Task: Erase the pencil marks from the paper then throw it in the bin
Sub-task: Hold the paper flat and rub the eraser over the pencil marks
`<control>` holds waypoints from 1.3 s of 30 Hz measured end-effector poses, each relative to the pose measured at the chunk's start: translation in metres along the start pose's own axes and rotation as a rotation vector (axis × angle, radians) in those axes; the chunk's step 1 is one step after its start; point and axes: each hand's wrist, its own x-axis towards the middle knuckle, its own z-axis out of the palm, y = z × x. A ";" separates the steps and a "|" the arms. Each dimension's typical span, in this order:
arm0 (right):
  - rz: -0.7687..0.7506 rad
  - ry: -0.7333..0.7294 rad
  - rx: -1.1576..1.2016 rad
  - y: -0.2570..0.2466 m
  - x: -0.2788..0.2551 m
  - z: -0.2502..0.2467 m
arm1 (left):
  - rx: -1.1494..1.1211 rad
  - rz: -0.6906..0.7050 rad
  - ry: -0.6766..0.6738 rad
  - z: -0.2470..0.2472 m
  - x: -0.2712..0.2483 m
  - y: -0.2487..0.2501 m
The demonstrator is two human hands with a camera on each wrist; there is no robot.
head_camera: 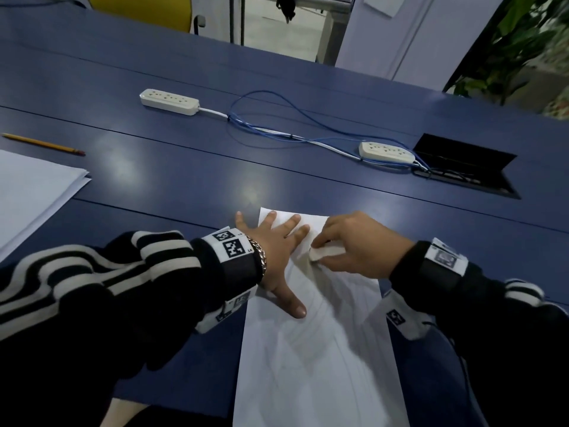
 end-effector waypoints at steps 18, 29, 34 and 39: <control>0.034 -0.019 -0.071 -0.005 0.003 -0.003 | 0.009 -0.017 -0.053 -0.002 -0.001 0.001; 0.067 -0.016 -0.033 -0.011 -0.007 -0.004 | 0.034 -0.029 -0.031 -0.001 0.000 0.000; 0.172 0.104 0.082 -0.009 -0.043 -0.011 | 0.052 -0.019 0.008 0.000 0.001 -0.001; 0.244 0.087 0.073 -0.017 -0.073 0.003 | 0.094 -0.003 0.069 0.004 -0.001 -0.003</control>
